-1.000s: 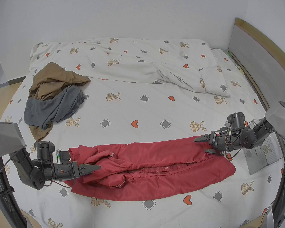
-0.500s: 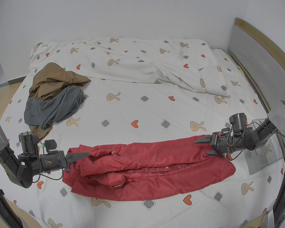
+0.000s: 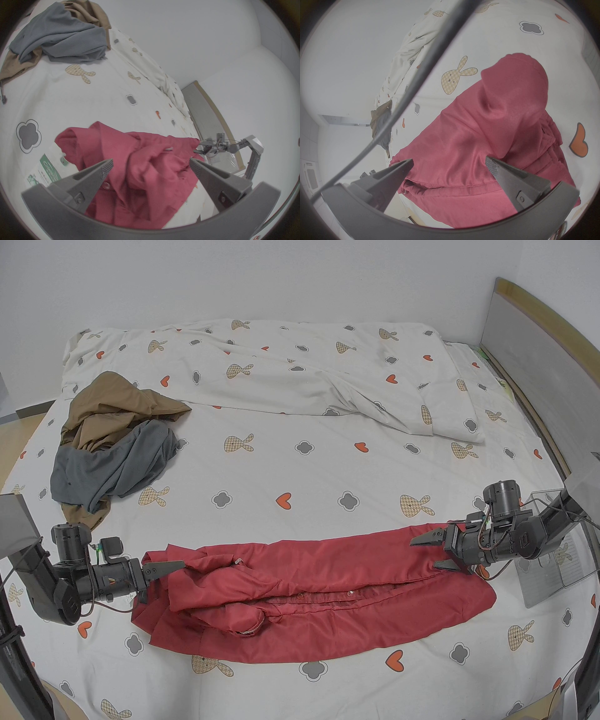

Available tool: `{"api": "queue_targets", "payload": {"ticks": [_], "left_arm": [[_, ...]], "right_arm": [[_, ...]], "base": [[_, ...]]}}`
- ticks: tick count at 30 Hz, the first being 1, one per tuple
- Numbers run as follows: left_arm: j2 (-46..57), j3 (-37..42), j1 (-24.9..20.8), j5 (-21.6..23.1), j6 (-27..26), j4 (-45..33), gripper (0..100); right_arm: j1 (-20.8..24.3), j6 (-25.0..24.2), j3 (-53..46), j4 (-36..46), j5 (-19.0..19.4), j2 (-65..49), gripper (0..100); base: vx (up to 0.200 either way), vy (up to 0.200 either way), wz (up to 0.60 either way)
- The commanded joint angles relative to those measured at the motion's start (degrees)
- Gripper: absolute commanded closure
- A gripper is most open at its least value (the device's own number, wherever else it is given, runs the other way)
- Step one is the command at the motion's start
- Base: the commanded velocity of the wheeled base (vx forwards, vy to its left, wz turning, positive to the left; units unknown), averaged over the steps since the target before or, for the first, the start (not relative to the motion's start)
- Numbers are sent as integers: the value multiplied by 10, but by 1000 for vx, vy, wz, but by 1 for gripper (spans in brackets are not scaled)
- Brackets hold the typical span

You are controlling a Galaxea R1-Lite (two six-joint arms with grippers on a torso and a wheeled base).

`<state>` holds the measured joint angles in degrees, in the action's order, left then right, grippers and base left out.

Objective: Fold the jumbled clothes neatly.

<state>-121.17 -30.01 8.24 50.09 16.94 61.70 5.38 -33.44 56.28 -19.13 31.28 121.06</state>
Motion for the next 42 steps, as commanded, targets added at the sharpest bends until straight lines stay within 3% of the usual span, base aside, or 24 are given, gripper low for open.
{"api": "queue_targets", "payload": {"ticks": [1, 26, 42], "left_arm": [[-69, -34, 11, -10, -6, 1, 0], [-90, -87, -46, -9, 16, -12, 0], [-90, -119, -47, -9, 49, -12, 0]], "right_arm": [[1, 0, -2, -6, 0, -2, 0], [4, -4, -9, -36, -1, 4, 0], [6, -3, -11, -36, -1, 5, 0]], "base": [[0, 0, 0], [0, 0, 0], [0, 0, 0]]}}
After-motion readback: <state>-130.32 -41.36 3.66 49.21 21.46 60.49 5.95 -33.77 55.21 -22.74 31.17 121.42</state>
